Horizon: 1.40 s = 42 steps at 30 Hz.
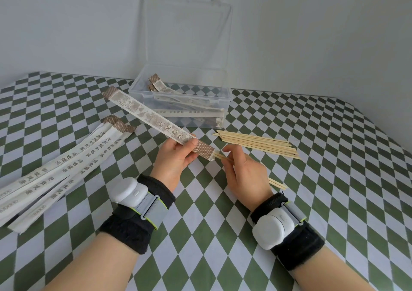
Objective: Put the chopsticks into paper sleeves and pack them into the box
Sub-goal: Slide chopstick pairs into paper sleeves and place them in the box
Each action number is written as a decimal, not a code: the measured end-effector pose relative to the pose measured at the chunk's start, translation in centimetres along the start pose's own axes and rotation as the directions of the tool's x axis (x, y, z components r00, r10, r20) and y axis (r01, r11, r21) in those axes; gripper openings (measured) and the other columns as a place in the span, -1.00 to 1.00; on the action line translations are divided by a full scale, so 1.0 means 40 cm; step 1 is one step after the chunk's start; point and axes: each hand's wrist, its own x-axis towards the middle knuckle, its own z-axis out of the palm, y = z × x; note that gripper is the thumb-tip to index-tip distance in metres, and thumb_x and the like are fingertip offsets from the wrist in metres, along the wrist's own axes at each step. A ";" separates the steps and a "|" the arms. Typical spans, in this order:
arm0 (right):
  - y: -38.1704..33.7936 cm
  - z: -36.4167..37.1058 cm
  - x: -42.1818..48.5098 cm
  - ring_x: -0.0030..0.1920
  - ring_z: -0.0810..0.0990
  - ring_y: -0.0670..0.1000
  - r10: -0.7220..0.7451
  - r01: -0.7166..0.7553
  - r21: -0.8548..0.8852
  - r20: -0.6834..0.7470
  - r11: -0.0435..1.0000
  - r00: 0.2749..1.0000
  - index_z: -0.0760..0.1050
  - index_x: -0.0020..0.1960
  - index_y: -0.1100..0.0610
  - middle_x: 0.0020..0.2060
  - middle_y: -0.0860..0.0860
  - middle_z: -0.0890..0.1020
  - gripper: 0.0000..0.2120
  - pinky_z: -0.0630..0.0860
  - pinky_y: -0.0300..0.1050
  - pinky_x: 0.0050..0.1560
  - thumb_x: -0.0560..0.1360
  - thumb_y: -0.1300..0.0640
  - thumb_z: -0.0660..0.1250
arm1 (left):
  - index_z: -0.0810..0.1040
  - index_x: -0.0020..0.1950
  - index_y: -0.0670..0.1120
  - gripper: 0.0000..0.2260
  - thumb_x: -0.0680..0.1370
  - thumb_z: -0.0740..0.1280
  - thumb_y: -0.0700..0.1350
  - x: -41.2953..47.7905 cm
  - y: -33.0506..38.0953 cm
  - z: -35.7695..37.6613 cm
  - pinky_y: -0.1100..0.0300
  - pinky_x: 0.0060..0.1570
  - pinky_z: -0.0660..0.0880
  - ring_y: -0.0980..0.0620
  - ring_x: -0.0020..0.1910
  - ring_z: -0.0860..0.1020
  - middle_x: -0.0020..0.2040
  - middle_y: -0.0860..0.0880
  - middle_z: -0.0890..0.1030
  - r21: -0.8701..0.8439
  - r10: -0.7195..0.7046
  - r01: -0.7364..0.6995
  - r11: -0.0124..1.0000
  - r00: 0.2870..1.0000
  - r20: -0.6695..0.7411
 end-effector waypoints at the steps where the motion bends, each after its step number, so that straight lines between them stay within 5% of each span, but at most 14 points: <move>1: 0.000 0.002 0.001 -0.48 0.41 0.00 -0.010 0.010 -0.002 0.003 1.000 1.000 0.19 0.10 0.03 -0.34 0.00 0.55 -0.78 0.25 -0.25 -0.53 0.53 -0.04 -0.06 | 0.53 0.01 -0.10 -0.89 0.54 0.30 -0.27 -0.002 0.000 0.000 0.28 -0.08 0.58 0.06 -0.02 0.60 -0.06 -0.05 0.62 0.015 0.008 -0.007 1.000 1.000 -0.011; 8: 0.003 0.011 0.003 -0.40 0.37 0.00 -0.031 0.025 0.090 0.060 0.996 0.998 0.14 0.11 0.02 -0.22 0.06 0.54 -0.82 0.20 -0.29 -0.46 0.52 0.08 0.04 | 0.55 0.04 -0.13 -0.87 0.50 0.35 -0.27 -0.008 0.003 0.005 0.27 -0.09 0.58 0.06 -0.03 0.63 -0.05 -0.06 0.65 0.039 0.039 -0.038 0.998 0.999 -0.023; 14: 0.022 0.017 0.009 -0.39 0.39 0.06 0.135 -0.141 -0.049 -0.105 0.989 0.985 0.34 -0.06 0.16 -0.36 0.01 0.48 -0.74 0.26 -0.09 -0.28 0.53 0.03 -0.04 | 0.52 0.05 -0.13 -0.87 0.52 0.34 -0.26 0.002 0.014 -0.012 0.27 -0.03 0.57 0.12 -0.05 0.63 -0.07 -0.02 0.64 -0.108 0.118 -0.134 0.985 0.983 -0.143; 23: -0.002 0.010 0.009 -0.23 0.37 0.02 0.086 -0.097 0.096 0.111 0.991 0.990 0.38 0.13 0.18 -0.19 -0.01 0.44 -0.78 0.20 -0.14 -0.09 0.60 0.23 0.01 | 0.55 0.01 -0.14 -0.89 0.51 0.34 -0.27 -0.004 0.007 -0.002 0.30 -0.12 0.56 0.09 -0.06 0.63 -0.09 -0.02 0.65 -0.028 0.089 -0.089 0.996 0.996 -0.026; 29: 0.015 0.009 0.010 -0.18 0.42 0.08 0.245 -0.245 -0.014 0.024 0.970 0.969 0.41 0.06 0.19 -0.15 0.07 0.52 -0.81 0.20 -0.13 -0.11 0.56 0.26 0.04 | 0.56 -0.02 -0.10 -0.93 0.52 0.33 -0.23 0.003 0.015 -0.013 0.25 -0.01 0.55 0.10 -0.03 0.63 -0.09 -0.01 0.65 -0.159 0.102 -0.120 0.980 0.988 -0.117; 37: -0.006 0.000 0.012 -0.34 0.26 -0.10 0.121 -0.144 0.130 0.171 0.981 0.978 0.38 0.14 0.22 -0.19 0.02 0.41 -0.79 0.20 -0.16 -0.18 0.61 0.25 0.01 | 0.54 0.02 -0.15 -0.88 0.51 0.33 -0.27 -0.005 0.009 0.003 0.30 -0.18 0.56 0.07 -0.07 0.64 -0.07 -0.06 0.65 -0.072 0.038 -0.036 0.997 0.999 0.030; 42: 0.004 0.002 0.012 -0.32 0.37 0.08 0.221 -0.228 0.124 0.063 0.966 0.973 0.39 0.00 0.21 -0.27 0.07 0.46 -0.84 0.27 -0.07 -0.22 0.60 0.22 0.05 | 0.54 0.00 -0.09 -0.93 0.54 0.30 -0.19 0.001 0.015 -0.010 0.28 -0.15 0.58 0.04 -0.03 0.64 -0.05 -0.07 0.65 -0.212 0.036 -0.044 0.976 0.998 -0.042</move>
